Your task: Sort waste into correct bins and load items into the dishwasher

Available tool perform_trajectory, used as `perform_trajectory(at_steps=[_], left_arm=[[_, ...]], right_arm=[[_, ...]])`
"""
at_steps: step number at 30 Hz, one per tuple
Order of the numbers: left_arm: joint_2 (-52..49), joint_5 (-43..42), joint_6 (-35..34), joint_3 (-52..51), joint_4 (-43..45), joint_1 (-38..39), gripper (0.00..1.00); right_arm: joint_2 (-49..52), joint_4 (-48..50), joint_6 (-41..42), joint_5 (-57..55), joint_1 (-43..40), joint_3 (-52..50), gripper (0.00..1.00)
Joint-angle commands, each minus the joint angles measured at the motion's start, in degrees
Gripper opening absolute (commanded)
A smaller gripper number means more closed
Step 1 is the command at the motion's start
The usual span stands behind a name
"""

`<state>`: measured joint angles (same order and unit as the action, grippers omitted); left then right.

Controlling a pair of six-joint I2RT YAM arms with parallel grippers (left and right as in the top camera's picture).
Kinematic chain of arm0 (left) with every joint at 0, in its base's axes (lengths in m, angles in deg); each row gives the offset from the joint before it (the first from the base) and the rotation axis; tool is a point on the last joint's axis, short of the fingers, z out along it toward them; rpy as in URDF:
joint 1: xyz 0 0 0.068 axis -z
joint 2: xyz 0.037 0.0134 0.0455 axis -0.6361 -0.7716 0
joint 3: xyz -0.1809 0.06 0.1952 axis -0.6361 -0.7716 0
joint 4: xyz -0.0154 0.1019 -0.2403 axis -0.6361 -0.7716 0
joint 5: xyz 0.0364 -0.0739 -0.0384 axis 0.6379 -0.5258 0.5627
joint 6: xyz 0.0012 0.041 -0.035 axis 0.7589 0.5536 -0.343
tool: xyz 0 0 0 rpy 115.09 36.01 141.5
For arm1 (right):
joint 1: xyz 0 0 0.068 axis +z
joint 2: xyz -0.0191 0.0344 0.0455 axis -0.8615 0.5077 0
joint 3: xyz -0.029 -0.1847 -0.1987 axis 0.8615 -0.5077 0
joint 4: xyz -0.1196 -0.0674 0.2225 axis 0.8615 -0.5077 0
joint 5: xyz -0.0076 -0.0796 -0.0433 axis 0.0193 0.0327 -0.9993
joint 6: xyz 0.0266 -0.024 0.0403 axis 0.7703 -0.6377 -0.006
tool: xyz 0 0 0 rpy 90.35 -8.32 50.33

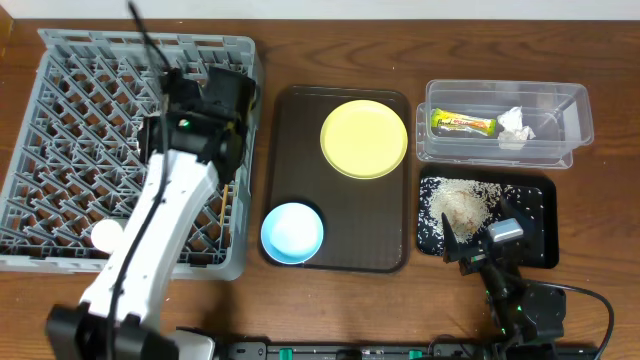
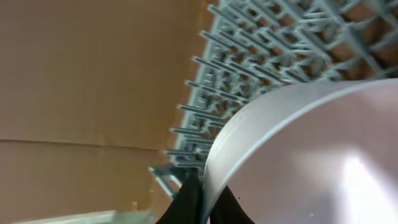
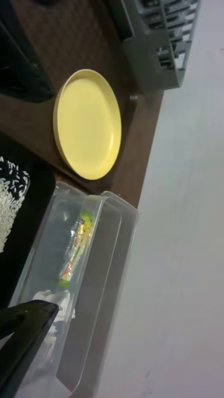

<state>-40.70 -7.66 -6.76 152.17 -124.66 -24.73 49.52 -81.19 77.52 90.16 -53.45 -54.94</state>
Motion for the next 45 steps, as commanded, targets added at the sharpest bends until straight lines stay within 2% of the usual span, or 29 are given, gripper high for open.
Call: perform_trajectory(at_steps=[1,11,19,30,33,45], left_arm=[[-3.23,9.33,0.26,-1.05,1.4,-0.09,0.08],[-9.31,9.31,1.95,-1.05,13.44,-0.09,0.07],[-14.86,9.29,12.85,-1.05,29.86,-0.09,0.07],[-21.64,9.31,30.05,-1.05,46.56,-0.98,0.08],[-21.79,9.29,31.87,-1.05,47.54,-0.94,0.08],[-21.86,11.82,32.2,-1.05,47.12,-1.31,0.08]], right_arm=[[-0.37,0.04,0.68,0.39,-0.39,-0.26,0.99],[-0.37,0.04,0.68,0.39,-0.39,-0.26,0.99],[-0.37,0.04,0.68,0.39,-0.39,-0.26,0.99],[-0.37,0.04,0.68,0.39,-0.39,-0.26,0.99],[-0.37,0.04,0.68,0.39,-0.39,-0.26,0.99],[-0.37,0.04,0.68,0.39,-0.39,-0.26,0.99]])
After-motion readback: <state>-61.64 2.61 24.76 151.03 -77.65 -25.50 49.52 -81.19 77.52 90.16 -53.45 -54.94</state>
